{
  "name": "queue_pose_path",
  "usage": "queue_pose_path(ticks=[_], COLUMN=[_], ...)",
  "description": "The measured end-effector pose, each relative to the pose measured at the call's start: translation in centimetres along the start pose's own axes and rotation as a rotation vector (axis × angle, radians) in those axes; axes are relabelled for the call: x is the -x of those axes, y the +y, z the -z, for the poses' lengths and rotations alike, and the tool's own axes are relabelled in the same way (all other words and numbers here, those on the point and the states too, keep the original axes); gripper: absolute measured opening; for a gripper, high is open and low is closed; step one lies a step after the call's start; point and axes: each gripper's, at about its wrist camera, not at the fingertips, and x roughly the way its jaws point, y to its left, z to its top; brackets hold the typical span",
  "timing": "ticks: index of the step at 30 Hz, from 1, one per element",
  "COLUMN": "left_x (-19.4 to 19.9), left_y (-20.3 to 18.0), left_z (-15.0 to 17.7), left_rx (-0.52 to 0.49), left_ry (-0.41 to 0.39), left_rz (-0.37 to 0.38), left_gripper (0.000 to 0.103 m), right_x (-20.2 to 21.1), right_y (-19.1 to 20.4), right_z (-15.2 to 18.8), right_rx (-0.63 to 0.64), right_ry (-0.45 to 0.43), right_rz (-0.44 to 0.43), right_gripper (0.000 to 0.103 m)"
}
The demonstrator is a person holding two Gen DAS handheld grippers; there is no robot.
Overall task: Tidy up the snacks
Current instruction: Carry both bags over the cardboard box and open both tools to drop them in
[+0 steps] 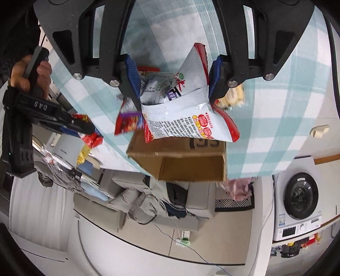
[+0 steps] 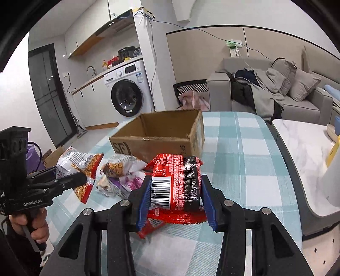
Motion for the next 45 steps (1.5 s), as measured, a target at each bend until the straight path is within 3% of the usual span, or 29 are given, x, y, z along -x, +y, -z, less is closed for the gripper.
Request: queue_pose_path(ticks=[14, 24, 45], left_x=[-0.9, -5.6, -14.7], left_y=[0.8, 2.0, 3.7], left_z=[-6.8, -10.5, -12.4], left_rx=[-0.001, 0.006, -0.014], left_ry=[-0.062, -0.039, 0.022], left_rz=[-0.058, -0.085, -0.092], left_gripper=[0.051, 0.052, 0.052], right_x=[-1.9, -5.1, -11.5], right_y=[2.0, 2.1, 1.2], right_z=[-4.7, -7.3, -9.3], right_rx=[0.011, -0.001, -0.039], right_ry=[-0.031, -0.013, 0.029], right_rz=[-0.040, -0.058, -0.056], right_gripper=[0.044, 0.045, 0.045])
